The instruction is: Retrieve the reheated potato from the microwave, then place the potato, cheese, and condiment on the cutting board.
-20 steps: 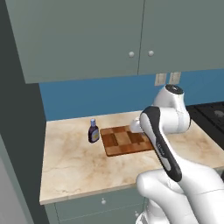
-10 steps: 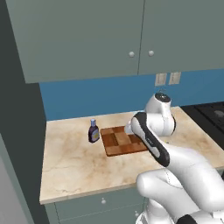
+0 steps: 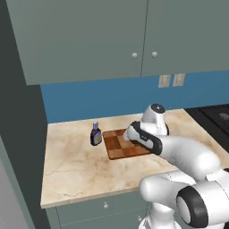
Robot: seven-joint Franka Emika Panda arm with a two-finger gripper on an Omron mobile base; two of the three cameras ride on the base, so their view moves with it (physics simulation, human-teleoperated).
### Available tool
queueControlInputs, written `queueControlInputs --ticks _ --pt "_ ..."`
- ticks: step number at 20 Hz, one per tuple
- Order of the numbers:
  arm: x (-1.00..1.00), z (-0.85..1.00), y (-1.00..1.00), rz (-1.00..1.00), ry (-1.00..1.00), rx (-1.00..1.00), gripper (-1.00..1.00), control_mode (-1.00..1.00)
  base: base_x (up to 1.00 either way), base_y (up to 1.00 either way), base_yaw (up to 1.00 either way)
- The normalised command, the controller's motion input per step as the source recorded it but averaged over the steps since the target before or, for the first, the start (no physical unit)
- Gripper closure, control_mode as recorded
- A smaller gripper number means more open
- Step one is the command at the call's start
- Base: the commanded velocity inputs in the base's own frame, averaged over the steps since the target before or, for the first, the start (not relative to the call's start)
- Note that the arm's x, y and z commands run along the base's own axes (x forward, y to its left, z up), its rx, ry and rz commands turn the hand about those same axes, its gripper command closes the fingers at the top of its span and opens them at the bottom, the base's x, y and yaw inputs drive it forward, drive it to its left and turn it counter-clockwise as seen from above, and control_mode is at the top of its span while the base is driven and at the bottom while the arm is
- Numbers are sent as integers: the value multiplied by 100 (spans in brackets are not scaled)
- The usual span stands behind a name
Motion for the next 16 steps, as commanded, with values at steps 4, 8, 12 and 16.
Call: queueControlInputs --ticks 4,8,12,16 --pt "40 -22 0 0 0 -1 100 -100 0 0 0" --pt "30 -25 0 0 0 -1 100 -100 0 0 0" --pt "28 -32 0 0 0 -2 100 -100 0 0 0" --pt "30 -36 0 0 0 -2 100 -100 0 0 0"
